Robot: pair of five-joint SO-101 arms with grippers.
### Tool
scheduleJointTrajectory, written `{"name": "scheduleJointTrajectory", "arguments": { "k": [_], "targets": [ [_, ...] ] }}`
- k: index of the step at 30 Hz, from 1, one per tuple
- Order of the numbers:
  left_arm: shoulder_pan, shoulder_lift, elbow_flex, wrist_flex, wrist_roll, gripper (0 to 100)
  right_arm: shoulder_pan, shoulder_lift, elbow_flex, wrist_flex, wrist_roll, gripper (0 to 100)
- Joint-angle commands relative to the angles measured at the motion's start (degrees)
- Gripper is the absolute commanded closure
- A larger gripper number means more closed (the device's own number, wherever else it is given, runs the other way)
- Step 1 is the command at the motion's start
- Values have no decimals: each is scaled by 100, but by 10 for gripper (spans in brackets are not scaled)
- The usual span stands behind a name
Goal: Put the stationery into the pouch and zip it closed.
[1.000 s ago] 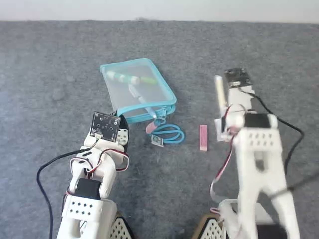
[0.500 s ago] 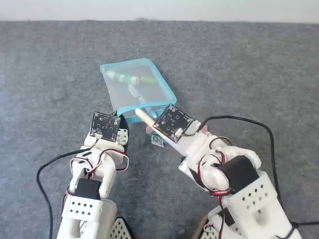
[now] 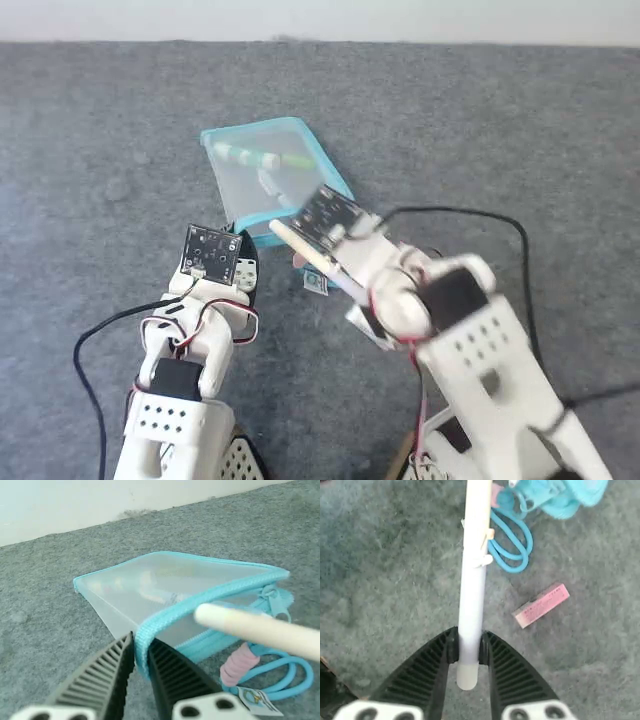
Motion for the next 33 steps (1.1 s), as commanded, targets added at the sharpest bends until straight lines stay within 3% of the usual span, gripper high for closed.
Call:
{"name": "scheduleJointTrajectory", "arguments": {
  "k": [1,7,18,25,33],
  "targets": [
    [18,-123,-92,-185,-79,989,-31,760,-1116,321,-255,991],
    [44,-123,-92,-185,-79,989,-31,2185,-2523,866,-343,991],
    [53,-123,-101,-185,-79,989,-66,4374,-4791,796,-580,991],
    [53,-123,-101,-185,-79,989,-171,4963,-5969,778,-1002,987],
    [53,-123,-101,-185,-79,989,-479,4910,-6057,1059,-1020,809]
  ]
}}
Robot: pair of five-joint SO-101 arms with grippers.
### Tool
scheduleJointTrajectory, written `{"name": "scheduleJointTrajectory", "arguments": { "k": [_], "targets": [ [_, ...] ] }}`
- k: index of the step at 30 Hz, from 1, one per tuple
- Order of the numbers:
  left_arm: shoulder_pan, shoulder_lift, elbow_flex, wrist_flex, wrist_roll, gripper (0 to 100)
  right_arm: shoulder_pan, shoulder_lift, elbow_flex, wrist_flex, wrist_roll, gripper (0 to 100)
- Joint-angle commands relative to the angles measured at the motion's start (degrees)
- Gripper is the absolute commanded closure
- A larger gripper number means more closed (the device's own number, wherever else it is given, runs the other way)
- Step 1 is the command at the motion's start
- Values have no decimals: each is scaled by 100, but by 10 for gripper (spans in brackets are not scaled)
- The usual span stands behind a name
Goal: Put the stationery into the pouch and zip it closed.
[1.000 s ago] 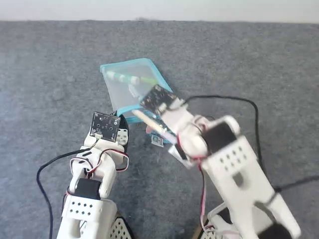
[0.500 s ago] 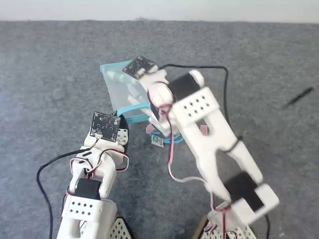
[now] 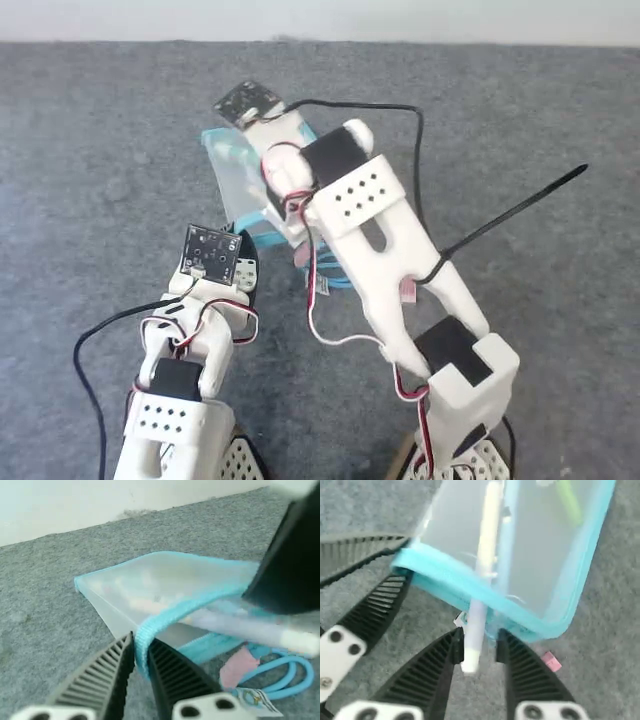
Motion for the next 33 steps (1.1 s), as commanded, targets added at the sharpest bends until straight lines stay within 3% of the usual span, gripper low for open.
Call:
{"name": "scheduleJointTrajectory", "arguments": {
  "k": [1,10,15,22,26,33],
  "targets": [
    [53,-114,-101,-185,-79,989,-22,-251,-316,189,-79,805],
    [53,-114,-101,-193,-79,989,321,-1710,-193,365,-70,873],
    [53,-114,-110,-185,-79,989,954,-2484,1231,259,88,872],
    [53,-114,-110,-185,-79,989,1842,-3670,4844,-1675,149,872],
    [53,-114,-101,-176,-79,989,2018,-4031,6567,-2905,-440,872],
    [53,-114,-101,-176,-79,989,2026,-3600,7244,-3609,-932,871]
  ]
}}
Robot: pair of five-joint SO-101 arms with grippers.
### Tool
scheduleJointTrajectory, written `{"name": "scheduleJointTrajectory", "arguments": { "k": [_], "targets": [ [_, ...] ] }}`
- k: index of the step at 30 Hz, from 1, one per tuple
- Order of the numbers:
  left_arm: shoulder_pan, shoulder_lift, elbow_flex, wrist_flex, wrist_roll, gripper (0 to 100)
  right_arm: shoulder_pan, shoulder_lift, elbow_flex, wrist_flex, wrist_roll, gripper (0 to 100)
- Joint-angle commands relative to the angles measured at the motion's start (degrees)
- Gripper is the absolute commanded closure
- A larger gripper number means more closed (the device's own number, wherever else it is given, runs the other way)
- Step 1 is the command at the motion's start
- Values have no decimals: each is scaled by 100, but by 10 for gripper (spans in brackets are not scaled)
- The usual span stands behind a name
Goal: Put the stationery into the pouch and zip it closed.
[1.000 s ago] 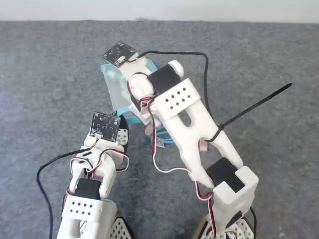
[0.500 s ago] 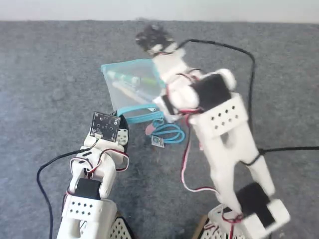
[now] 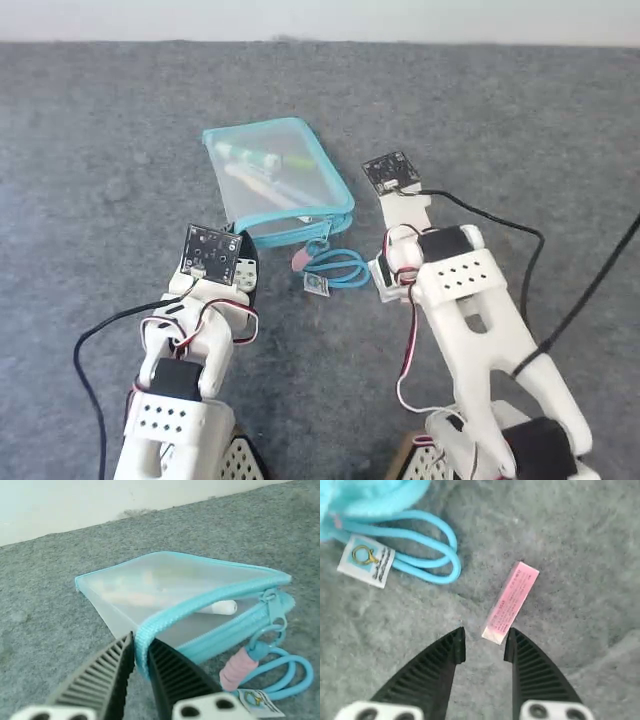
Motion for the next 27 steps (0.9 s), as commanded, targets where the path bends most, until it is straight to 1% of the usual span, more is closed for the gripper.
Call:
{"name": "scheduleJointTrajectory", "arguments": {
  "k": [1,3,8,10,27],
  "targets": [
    [53,-114,-101,-176,-79,989,84,215,-9,-251,-316,871],
    [53,-114,-92,-176,-79,989,171,497,-9,-418,-369,871],
    [53,-114,-92,-176,-79,989,743,1068,-9,-778,-396,871],
    [53,-114,-92,-176,-79,989,804,1253,-9,-848,-396,871],
    [9,-114,-92,-176,-79,989,268,2079,-44,-1042,-343,871]
  ]
}}
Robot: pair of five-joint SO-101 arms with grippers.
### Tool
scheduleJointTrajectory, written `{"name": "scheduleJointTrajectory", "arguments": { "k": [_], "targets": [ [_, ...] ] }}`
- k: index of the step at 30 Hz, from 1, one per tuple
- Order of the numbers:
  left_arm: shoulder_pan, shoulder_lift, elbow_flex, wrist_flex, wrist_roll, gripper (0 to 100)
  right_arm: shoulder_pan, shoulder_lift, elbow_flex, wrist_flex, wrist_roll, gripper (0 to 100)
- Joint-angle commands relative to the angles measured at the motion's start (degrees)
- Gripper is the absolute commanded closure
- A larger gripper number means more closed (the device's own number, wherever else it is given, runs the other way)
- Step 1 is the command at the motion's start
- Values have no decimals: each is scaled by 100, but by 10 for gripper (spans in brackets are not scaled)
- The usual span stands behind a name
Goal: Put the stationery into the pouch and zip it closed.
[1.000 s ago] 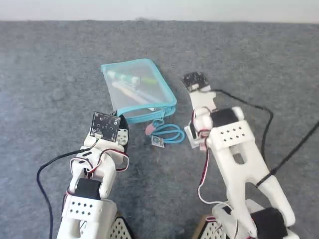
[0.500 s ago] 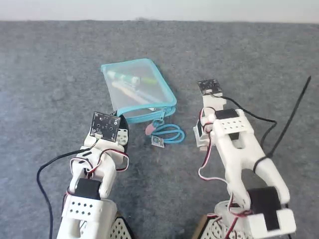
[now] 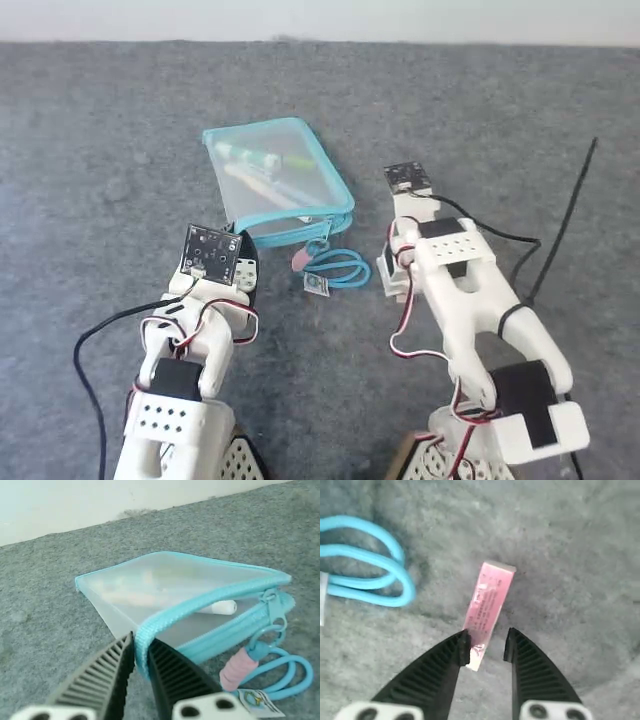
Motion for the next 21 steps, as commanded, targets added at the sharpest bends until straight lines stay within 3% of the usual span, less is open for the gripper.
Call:
{"name": "scheduleJointTrajectory", "arguments": {
  "k": [1,11,15,21],
  "targets": [
    [9,-114,-92,-176,-79,989,-136,251,62,-75,0,871],
    [9,-114,-92,-176,-79,989,-110,295,62,-13,9,882],
    [9,-114,-92,-176,-79,989,-84,286,-18,92,176,989],
    [35,-114,-92,-202,-79,989,101,-532,-580,1305,923,991]
  ]
}}
